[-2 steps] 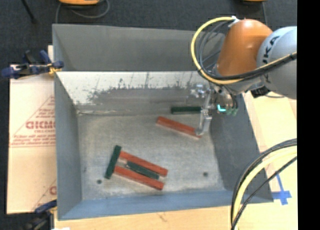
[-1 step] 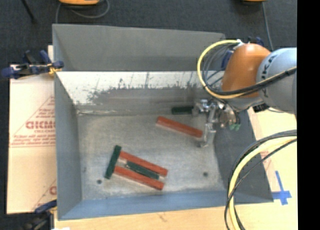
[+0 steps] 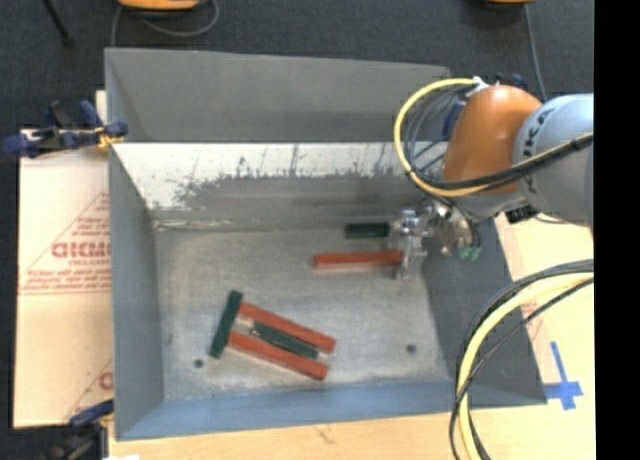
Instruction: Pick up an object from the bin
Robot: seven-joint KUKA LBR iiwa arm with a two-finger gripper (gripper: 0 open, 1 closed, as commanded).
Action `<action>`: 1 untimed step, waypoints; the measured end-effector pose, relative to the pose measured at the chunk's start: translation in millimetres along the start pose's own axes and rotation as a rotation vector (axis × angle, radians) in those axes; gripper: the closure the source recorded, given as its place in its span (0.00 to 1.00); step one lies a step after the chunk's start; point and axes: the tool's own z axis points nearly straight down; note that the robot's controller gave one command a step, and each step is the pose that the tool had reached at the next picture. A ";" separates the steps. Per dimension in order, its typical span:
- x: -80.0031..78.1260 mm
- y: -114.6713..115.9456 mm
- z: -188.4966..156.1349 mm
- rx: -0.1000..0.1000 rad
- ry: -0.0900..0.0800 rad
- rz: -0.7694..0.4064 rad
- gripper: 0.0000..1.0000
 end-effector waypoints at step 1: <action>5.2 15.8 -0.5 0.000 0.001 -0.167 1.00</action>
Offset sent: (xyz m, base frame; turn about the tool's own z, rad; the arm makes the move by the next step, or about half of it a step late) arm -0.0072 0.0189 -0.0025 -0.1699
